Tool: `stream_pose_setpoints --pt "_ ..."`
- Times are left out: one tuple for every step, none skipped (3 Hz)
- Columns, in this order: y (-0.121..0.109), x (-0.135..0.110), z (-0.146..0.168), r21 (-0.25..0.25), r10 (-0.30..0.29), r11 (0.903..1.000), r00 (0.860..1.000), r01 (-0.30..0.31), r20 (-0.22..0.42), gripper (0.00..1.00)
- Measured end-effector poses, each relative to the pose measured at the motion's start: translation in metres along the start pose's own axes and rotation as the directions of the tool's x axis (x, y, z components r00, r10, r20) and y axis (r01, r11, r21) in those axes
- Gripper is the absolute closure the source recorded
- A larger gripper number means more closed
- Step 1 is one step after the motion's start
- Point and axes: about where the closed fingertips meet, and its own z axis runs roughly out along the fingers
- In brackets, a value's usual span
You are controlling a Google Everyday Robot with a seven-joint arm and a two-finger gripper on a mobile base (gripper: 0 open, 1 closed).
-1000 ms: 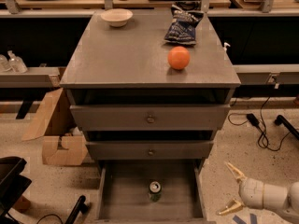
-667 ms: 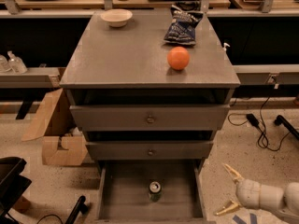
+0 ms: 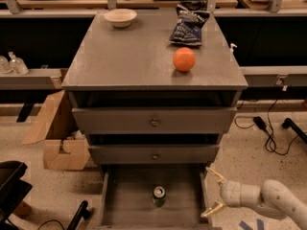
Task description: Pick green can from bottom drawer and place on counter
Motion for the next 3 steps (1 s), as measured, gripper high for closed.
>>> stream_pose_setpoints --pt "0.004 0.026 0.057 -0.059 -0.018 0.998 0.998 0.022 0.062 0.0" --pt "0.018 0.045 0.111 -0.111 -0.014 0.9935 0.993 0.027 0.12 0.0" --pt "0.032 0.07 0.171 -0.149 0.018 0.9888 0.991 0.001 0.13 0.0"
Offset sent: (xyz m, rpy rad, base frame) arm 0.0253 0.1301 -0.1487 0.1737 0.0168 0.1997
